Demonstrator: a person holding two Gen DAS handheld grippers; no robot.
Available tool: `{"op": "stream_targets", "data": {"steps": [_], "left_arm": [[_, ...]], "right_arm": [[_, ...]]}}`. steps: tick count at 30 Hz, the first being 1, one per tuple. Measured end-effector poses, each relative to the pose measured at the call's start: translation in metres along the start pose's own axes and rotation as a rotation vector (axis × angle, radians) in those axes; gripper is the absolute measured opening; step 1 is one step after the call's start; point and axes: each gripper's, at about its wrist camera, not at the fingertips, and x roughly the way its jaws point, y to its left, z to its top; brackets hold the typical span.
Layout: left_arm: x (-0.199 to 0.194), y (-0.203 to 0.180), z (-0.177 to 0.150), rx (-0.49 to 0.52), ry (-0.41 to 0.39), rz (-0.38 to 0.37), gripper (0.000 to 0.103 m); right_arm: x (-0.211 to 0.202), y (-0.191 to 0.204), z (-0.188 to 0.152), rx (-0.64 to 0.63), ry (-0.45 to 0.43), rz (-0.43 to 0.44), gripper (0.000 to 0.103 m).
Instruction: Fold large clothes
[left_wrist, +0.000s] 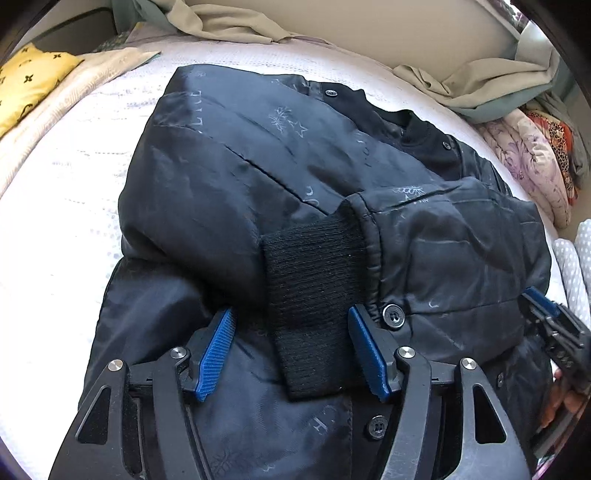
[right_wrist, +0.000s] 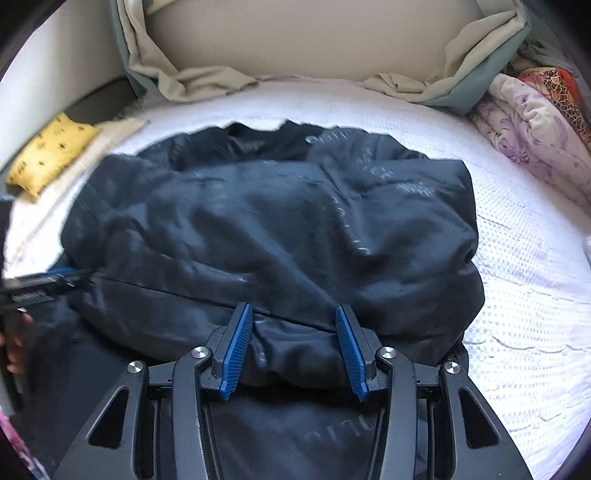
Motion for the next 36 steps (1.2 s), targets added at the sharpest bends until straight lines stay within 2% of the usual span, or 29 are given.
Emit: {"op": "stream_targets", "data": {"steps": [4, 9, 13, 15, 17, 19, 22, 27, 34, 36], "left_arm": [[0.004, 0.000, -0.001, 0.009, -0.002, 0.001, 0.074], [0.003, -0.002, -0.001, 0.007, -0.001, -0.002, 0.075], [-0.009, 0.004, 0.003, -0.027, 0.011, -0.017, 0.075], [-0.019, 0.007, 0.006, -0.053, 0.001, -0.047, 0.075], [-0.031, 0.008, 0.009, -0.059, -0.024, -0.058, 0.076], [-0.044, 0.010, 0.010, -0.053, -0.052, -0.062, 0.077], [-0.059, 0.019, 0.011, -0.069, -0.075, -0.085, 0.077], [-0.073, 0.044, 0.010, -0.125, -0.094, -0.089, 0.077], [-0.089, 0.077, -0.002, -0.166, -0.099, -0.080, 0.077], [-0.094, 0.084, -0.006, -0.166, -0.096, -0.086, 0.077]], "right_arm": [[0.017, 0.000, -0.006, -0.040, 0.019, -0.046, 0.044], [0.024, -0.005, -0.009, -0.011, 0.016, -0.037, 0.044], [0.011, -0.014, -0.003, 0.056, 0.027, 0.018, 0.046], [-0.009, -0.024, 0.003, 0.114, 0.003, 0.079, 0.058], [-0.031, -0.036, 0.009, 0.169, -0.046, 0.128, 0.063], [-0.049, -0.050, 0.013, 0.214, -0.083, 0.166, 0.065], [-0.059, -0.069, 0.013, 0.275, -0.089, 0.193, 0.065], [-0.056, -0.092, 0.003, 0.355, -0.030, 0.184, 0.065], [-0.062, -0.097, -0.015, 0.351, 0.031, 0.141, 0.065], [-0.068, -0.099, -0.018, 0.345, 0.035, 0.127, 0.068]]}}
